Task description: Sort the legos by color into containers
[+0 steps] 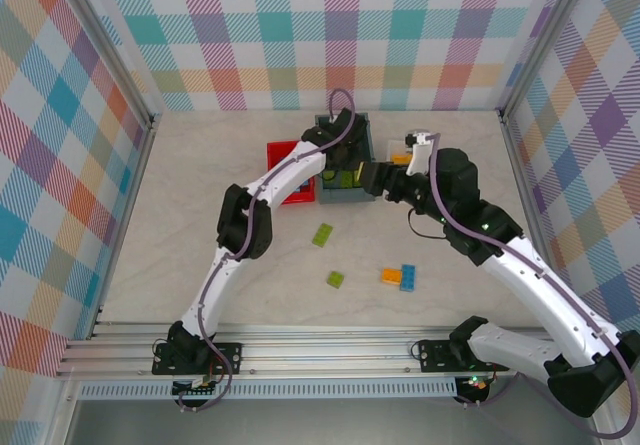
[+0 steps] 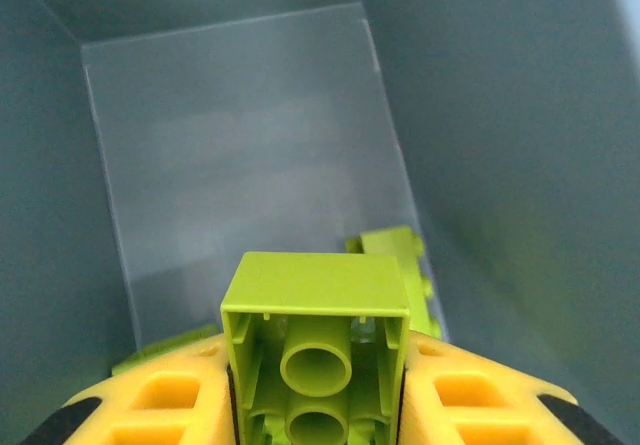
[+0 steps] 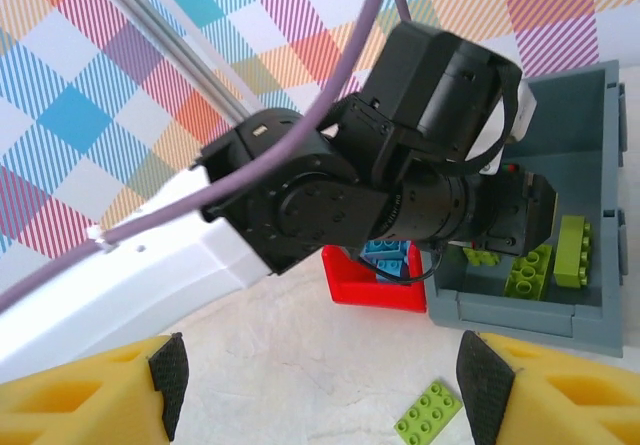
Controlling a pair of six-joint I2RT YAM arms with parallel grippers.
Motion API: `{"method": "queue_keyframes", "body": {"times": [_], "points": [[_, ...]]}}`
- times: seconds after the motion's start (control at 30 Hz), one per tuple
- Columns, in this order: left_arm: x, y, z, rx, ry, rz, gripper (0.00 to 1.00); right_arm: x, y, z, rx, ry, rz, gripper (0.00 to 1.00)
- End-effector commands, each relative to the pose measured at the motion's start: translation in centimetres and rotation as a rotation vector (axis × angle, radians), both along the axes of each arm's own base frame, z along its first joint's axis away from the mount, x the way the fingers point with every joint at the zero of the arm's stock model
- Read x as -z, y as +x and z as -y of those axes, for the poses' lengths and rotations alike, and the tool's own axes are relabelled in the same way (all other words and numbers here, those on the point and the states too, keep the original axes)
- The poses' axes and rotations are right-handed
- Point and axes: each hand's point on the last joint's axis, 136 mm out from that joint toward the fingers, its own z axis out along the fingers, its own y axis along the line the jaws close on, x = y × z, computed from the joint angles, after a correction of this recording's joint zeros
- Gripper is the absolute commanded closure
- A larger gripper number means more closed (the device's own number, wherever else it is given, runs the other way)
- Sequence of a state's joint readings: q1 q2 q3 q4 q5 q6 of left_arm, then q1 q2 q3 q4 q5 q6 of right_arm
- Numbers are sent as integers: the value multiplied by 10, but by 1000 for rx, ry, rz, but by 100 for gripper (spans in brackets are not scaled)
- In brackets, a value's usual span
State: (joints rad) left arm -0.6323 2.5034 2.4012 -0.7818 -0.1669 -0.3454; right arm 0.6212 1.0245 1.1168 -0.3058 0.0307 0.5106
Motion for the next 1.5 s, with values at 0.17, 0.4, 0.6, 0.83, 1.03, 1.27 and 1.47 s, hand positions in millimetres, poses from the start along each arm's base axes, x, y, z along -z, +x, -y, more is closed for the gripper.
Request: {"method": "queue_keyframes", "body": {"times": [0.17, 0.4, 0.6, 0.83, 1.03, 1.27, 1.47], "points": [[-1, 28, 2, -46, -88, 23, 42, 18, -9, 10, 14, -16, -20, 26], [-51, 16, 8, -19, -159, 46, 35, 43, -16, 21, 46, -69, -94, 26], [-135, -11, 14, 8, -223, 155, 41, 55, -27, 44, 123, -112, -158, 28], [-221, -66, -15, -62, -290, 265, 41, 68, -39, 56, 146, -192, -265, 30], [-234, -143, -69, -121, -350, 262, 39, 114, -44, 55, 175, -302, -468, 33], [-195, -240, -108, -80, -444, 134, 39, 170, -62, 38, 114, -517, -610, 35], [-163, -301, -108, 11, -474, 58, 38, 230, -98, 33, -40, -860, -748, 30]]}}
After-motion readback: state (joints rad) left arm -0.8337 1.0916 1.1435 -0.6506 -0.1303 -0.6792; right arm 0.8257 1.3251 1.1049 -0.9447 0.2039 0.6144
